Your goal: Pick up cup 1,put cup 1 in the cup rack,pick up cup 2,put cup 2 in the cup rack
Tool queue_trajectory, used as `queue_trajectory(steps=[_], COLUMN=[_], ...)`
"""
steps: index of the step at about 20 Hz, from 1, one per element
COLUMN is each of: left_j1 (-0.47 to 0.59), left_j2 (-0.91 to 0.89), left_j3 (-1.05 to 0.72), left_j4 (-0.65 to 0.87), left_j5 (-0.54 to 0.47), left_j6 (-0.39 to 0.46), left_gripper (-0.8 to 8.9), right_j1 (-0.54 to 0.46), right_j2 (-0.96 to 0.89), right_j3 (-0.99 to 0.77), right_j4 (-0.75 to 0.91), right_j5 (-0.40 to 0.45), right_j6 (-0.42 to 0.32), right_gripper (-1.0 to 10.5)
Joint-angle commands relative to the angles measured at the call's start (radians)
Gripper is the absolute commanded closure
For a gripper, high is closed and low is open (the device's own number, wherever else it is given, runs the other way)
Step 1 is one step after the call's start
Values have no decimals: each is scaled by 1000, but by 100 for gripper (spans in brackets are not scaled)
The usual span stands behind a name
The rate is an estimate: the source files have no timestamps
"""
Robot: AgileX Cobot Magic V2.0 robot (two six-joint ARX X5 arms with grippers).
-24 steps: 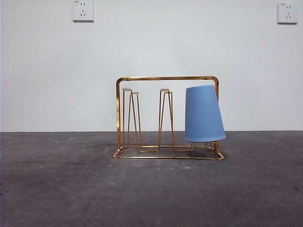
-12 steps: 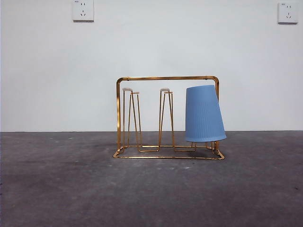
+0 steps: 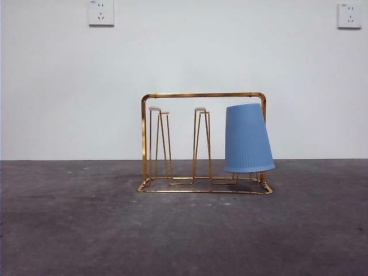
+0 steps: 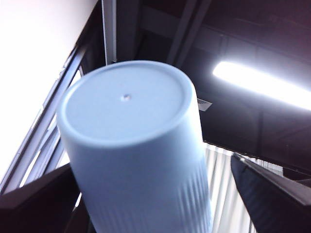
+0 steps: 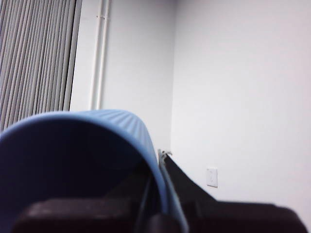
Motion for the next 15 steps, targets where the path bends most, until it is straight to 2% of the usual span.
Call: queue_trajectory(steps=[1, 4, 9, 10, 14, 15], left_j1=[-4, -4, -4, -4, -4, -3], left_j2=[-4, -4, -4, -4, -4, -4], left_j3=[-2, -2, -2, -2, -2, -2], left_j4=[23, 22, 21, 21, 14, 14], left_j5=[4, -8, -11, -11, -10, -10], left_j6=[16, 34, 43, 48, 48, 48], left_gripper=[337, 416, 417, 444, 718, 754], right_j1=[-1, -1, -1, -1, -1, -1], right_j2=[13, 13, 14, 15, 15, 15], right_j3=[-4, -4, -4, -4, -4, -4], right_j4=[-4, 26, 30, 27, -9, -16], right_j5=[8, 9, 9, 8, 9, 8], right_j6=[18, 26, 26, 25, 25, 25], right_gripper=[959, 959, 959, 958, 958, 957])
